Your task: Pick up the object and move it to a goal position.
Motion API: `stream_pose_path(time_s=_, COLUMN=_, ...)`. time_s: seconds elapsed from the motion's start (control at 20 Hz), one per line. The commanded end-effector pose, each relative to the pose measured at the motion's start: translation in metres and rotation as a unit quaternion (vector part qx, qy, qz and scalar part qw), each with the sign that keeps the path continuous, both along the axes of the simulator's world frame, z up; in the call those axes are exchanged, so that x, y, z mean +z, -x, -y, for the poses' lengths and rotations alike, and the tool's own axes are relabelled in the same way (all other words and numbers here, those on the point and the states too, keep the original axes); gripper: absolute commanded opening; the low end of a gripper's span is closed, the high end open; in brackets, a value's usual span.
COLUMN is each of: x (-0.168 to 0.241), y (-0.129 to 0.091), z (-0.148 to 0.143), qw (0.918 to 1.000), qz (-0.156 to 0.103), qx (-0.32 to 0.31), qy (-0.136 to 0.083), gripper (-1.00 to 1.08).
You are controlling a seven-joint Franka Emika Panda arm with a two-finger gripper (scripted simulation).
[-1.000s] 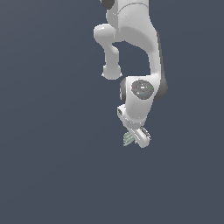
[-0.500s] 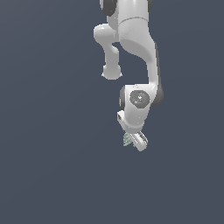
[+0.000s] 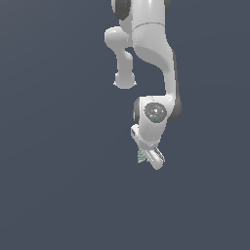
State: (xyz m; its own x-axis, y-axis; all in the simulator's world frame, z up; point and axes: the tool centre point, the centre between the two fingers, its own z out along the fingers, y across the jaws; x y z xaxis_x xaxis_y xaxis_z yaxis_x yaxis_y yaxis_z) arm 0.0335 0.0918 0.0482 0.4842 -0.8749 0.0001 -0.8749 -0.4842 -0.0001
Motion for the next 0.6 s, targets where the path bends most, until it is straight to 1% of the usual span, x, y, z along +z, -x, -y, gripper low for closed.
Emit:
stream_pose_path(time_s=0.0, x=-0.0002, y=0.0001, z=-0.0002, qw=1.0, qz=0.0, qx=0.0, qy=0.0, gripper=-1.0)
stream_pose_path(time_s=0.3, x=0.0, y=0.0005, z=0.0005, qw=1.0, qz=0.0, qx=0.0, qy=0.0, gripper=-1.0)
stream_pose_path(time_s=0.55, x=0.0026, y=0.0056, z=0.0086, qw=1.0, qz=0.0, qx=0.0, qy=0.0, gripper=-1.0)
